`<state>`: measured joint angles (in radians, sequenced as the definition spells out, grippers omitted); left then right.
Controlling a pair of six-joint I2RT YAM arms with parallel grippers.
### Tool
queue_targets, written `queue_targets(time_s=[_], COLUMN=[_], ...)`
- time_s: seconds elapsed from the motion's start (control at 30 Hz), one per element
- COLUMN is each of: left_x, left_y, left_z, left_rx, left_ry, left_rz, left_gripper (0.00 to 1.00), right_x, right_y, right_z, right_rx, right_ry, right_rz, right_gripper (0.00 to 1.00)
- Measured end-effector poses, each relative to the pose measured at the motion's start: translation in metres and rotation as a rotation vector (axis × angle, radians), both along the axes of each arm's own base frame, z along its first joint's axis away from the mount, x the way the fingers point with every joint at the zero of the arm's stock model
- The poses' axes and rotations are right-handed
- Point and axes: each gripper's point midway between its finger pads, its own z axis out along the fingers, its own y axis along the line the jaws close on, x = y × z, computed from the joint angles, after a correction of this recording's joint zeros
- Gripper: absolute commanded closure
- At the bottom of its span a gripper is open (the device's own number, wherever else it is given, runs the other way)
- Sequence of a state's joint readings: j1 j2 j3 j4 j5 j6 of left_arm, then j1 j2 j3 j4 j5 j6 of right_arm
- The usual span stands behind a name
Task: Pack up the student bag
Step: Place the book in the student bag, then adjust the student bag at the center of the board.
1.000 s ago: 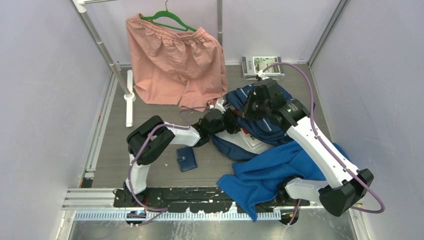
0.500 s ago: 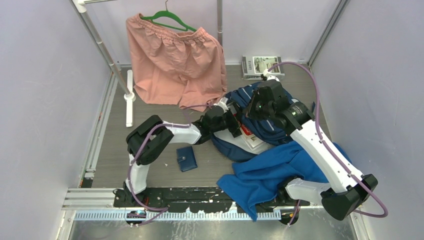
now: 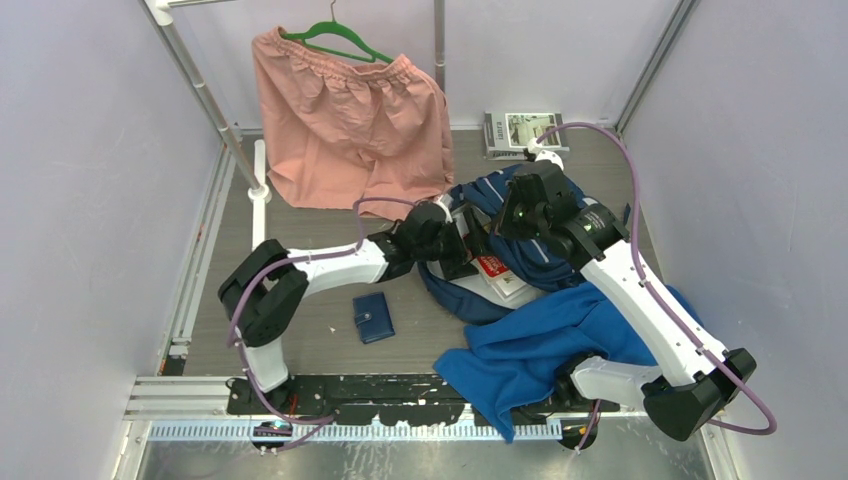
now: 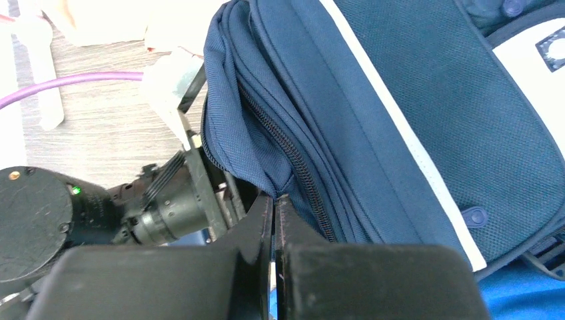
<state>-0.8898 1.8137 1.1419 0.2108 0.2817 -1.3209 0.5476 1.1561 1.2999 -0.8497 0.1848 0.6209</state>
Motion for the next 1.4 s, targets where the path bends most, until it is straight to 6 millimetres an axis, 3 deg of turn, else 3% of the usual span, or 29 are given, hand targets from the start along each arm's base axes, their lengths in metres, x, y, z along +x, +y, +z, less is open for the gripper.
queue_targets(time_s=[0.2,0.43,0.47,0.53,0.63,0.77,0.9,0.97,1.07,1.23,1.33,1.4], left_x=[-0.023,-0.047,-0.049,-0.055,-0.053,-0.048,-0.039,-0.033,-0.028,-0.035,-0.039,-0.041], left_y=[0.026,0.086,0.097,0.122,0.155,0.196,0.228,0.242,0.258,0.260,0.259,0.259], left_z=[0.008,0.059,0.063,0.063,0.045,0.015,0.011,0.013,0.013,0.010,0.005,0.002], left_rx=[0.061,0.142,0.150,0.176,0.252,0.376,0.417,0.418,0.427,0.427,0.426,0.426], left_ry=[0.004,-0.140,-0.157,-0.174,-0.158,-0.102,-0.072,-0.060,-0.044,-0.028,-0.014,-0.004], left_rz=[-0.034,-0.008,0.007,0.042,0.102,0.179,0.261,0.302,0.345,0.330,0.316,0.307], left_gripper=[0.01,0.00,0.00,0.00,0.00,0.00,0.00,0.00,0.00,0.01,0.01,0.02], right_x=[0.001,-0.003,-0.004,-0.008,-0.017,-0.026,-0.040,-0.037,-0.032,-0.024,-0.017,-0.012], right_y=[-0.012,-0.025,-0.026,-0.024,-0.025,-0.013,0.028,0.051,0.071,0.084,0.088,0.088], right_z=[-0.002,-0.011,-0.016,-0.033,-0.063,-0.079,-0.076,-0.084,-0.114,-0.165,-0.185,-0.195], right_rx=[-0.066,-0.149,-0.156,-0.171,-0.220,-0.304,-0.339,-0.356,-0.402,-0.464,-0.497,-0.521], right_ry=[-0.012,0.003,0.012,0.048,0.136,0.167,0.126,0.117,0.157,0.224,0.234,0.234], right_rz=[-0.023,-0.023,-0.016,0.006,0.037,0.110,0.266,0.320,0.362,0.394,0.395,0.391], right_gripper=[0.99,0.98,0.92,0.64,0.33,0.22,0.22,0.24,0.28,0.37,0.54,0.78])
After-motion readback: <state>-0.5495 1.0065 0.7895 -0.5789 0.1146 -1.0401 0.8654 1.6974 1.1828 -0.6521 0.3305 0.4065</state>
